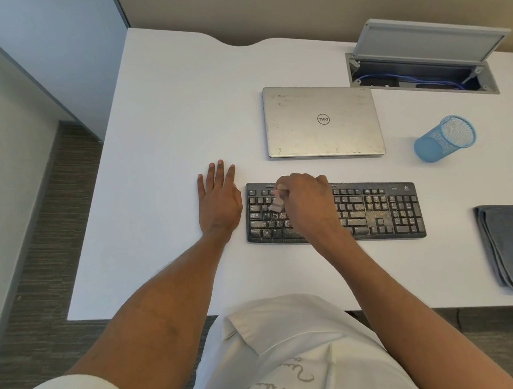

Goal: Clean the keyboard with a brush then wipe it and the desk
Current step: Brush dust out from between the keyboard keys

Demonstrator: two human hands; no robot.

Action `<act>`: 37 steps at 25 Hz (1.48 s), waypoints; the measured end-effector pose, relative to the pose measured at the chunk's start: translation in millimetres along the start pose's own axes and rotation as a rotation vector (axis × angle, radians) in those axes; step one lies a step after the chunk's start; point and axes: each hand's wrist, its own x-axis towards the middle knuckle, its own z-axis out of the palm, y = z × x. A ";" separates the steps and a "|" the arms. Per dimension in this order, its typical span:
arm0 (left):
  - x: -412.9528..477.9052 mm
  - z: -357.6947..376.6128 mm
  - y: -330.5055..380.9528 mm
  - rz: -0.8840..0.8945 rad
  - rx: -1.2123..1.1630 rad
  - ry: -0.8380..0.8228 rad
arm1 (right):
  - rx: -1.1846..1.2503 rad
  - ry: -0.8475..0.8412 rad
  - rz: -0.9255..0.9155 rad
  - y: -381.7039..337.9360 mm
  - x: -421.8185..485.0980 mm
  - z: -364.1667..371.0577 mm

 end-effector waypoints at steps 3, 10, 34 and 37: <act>-0.2 0.1 -0.5 0.004 0.008 -0.005 | 0.194 -0.038 0.005 -10.3 0.2 6.2; -0.8 0.6 -1.4 0.010 0.007 0.000 | -0.036 0.008 -0.036 -5.6 -5.0 10.4; -2.0 -1.1 -0.2 0.013 0.006 -0.003 | 0.518 -0.011 0.118 -10.0 -19.2 24.4; -2.3 -1.0 -0.7 0.017 0.008 0.002 | 0.502 -0.044 0.127 -8.0 -19.2 25.1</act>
